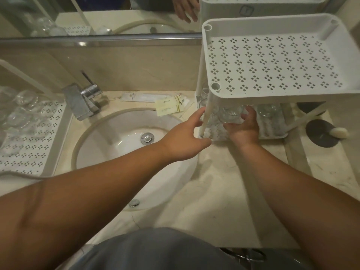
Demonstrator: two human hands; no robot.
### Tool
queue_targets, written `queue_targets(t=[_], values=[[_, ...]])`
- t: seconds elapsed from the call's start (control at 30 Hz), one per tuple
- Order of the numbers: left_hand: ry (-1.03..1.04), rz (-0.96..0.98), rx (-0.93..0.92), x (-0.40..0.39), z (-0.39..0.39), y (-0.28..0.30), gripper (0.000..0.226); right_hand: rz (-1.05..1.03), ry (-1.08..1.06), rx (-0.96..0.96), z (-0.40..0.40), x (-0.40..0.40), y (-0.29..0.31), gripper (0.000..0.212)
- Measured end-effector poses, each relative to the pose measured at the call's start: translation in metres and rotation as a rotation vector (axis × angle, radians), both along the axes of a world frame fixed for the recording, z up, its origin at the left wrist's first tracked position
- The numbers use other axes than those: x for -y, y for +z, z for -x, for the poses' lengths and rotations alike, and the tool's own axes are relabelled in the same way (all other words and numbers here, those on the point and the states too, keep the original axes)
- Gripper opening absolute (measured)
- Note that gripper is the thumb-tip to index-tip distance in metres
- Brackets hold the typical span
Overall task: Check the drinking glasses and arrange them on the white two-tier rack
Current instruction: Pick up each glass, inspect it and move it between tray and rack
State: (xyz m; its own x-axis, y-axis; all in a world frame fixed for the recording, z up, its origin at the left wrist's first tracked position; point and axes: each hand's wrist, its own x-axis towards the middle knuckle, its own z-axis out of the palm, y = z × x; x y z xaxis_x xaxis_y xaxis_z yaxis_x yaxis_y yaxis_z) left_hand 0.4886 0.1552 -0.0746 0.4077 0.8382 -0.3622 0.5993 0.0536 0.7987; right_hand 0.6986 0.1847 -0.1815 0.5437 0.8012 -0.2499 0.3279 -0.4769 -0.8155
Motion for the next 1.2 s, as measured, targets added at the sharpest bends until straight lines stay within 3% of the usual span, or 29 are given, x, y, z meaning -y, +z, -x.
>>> queue_targets(t=[0.17,0.37,0.47,0.63,0.97,1.2], values=[[0.015,-0.039,-0.024,0.01,0.007,0.003,0.08,-0.041,0.027,0.06,0.013,0.024,0.021,0.084],[0.131,-0.092,0.038,0.029,0.029,0.006,0.071,-0.095,0.068,0.18,0.047,0.076,0.051,0.063],[0.171,-0.127,0.055,0.04,0.049,0.006,0.066,-0.084,0.136,0.288,0.068,0.102,0.059,0.052],[0.231,-0.162,0.024,0.058,0.096,0.005,0.06,-0.112,0.284,0.299,0.115,0.132,0.059,0.045],[0.327,-0.385,-0.128,0.064,0.215,0.046,0.044,-0.309,0.596,0.338,0.24,0.092,0.093,0.043],[0.53,-0.631,-0.136,0.056,0.317,0.094,0.03,-0.403,0.791,0.281,0.347,0.06,0.118,0.047]])
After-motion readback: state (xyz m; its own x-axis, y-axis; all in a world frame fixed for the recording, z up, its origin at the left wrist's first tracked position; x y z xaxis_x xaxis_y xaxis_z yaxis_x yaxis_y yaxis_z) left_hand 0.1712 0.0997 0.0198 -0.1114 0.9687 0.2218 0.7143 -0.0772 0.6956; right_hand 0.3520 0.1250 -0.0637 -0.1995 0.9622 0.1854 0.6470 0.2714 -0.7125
